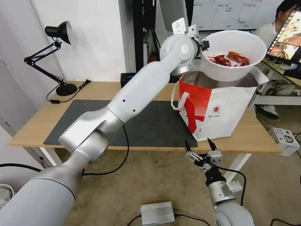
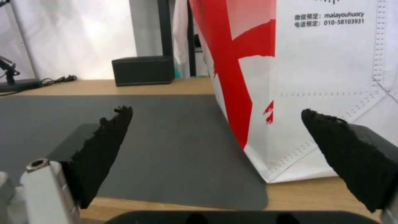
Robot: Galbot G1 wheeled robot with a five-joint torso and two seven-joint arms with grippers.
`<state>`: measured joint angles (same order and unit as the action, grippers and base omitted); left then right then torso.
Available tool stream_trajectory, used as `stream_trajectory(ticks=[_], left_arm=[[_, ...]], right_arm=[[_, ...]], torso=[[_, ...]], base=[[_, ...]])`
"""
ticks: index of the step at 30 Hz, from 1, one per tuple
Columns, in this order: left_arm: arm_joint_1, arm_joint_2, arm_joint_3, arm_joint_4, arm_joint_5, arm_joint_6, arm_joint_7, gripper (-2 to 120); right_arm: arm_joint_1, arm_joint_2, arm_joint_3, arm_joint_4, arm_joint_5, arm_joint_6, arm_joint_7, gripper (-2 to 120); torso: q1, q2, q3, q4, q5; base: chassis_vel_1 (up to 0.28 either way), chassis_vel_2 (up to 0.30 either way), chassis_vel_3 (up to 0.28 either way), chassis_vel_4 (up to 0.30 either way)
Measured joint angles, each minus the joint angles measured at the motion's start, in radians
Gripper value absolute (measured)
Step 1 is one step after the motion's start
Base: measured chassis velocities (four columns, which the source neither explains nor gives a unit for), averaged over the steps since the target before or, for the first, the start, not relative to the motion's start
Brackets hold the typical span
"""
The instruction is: Pick up the trash from the table and place it into the takeout bag.
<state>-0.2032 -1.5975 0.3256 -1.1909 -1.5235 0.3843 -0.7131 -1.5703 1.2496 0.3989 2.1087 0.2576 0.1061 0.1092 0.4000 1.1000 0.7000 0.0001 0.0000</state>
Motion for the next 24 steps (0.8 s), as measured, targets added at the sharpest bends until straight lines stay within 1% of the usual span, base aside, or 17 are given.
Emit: stream_trajectory(ticks=[4, 6, 10, 20, 21, 22, 23, 24], left_arm=[[0.004, 0.000, 0.013, 0.001, 0.000, -0.005, -0.015, 0], [0.022, 0.000, 0.046, 0.001, 0.018, -0.016, -0.047, 0], [0.043, 0.000, 0.069, -0.001, 0.036, -0.017, -0.067, 0], [0.077, 0.001, 0.085, 0.003, 0.069, -0.016, -0.071, 0], [0.079, 0.001, 0.085, 0.003, 0.070, -0.015, -0.071, 1], [0.080, 0.001, 0.086, 0.001, 0.070, -0.015, -0.071, 6], [0.080, 0.001, 0.086, 0.001, 0.070, -0.015, -0.071, 6], [0.081, 0.001, 0.086, 0.000, 0.070, -0.014, -0.071, 11]], right_arm=[[0.000, 0.000, 0.000, 0.000, 0.000, 0.000, 0.000, 100], [0.000, 0.000, 0.000, 0.000, 0.000, 0.000, 0.000, 100], [0.000, 0.000, 0.000, 0.000, 0.000, 0.000, 0.000, 100], [0.000, 0.000, 0.000, 0.000, 0.000, 0.000, 0.000, 100], [0.000, 0.000, 0.000, 0.000, 0.000, 0.000, 0.000, 100], [0.000, 0.000, 0.000, 0.000, 0.000, 0.000, 0.000, 100], [0.000, 0.000, 0.000, 0.000, 0.000, 0.000, 0.000, 100], [0.000, 0.000, 0.000, 0.000, 0.000, 0.000, 0.000, 100]], torso=[[0.000, 0.000, 0.000, 0.0000, 0.0000], [0.000, 0.000, 0.000, -0.0002, 0.0000], [0.000, 0.000, 0.000, -0.0002, 0.0000], [0.000, 0.000, 0.000, -0.0001, 0.0000], [0.000, 0.000, 0.000, -0.0001, 0.0000], [0.000, 0.000, 0.000, -0.0001, 0.0000], [0.000, 0.000, 0.000, -0.0001, 0.0000], [0.000, 0.000, 0.000, -0.0002, 0.0000]], base=[[0.000, 0.000, 0.000, 0.000], [0.000, 0.000, 0.000, 0.000], [0.000, 0.000, 0.000, 0.000], [0.000, 0.000, 0.000, 0.000], [0.000, 0.000, 0.000, 0.000], [0.000, 0.000, 0.000, 0.000], [0.000, 0.000, 0.000, 0.000], [0.000, 0.000, 0.000, 0.000]])
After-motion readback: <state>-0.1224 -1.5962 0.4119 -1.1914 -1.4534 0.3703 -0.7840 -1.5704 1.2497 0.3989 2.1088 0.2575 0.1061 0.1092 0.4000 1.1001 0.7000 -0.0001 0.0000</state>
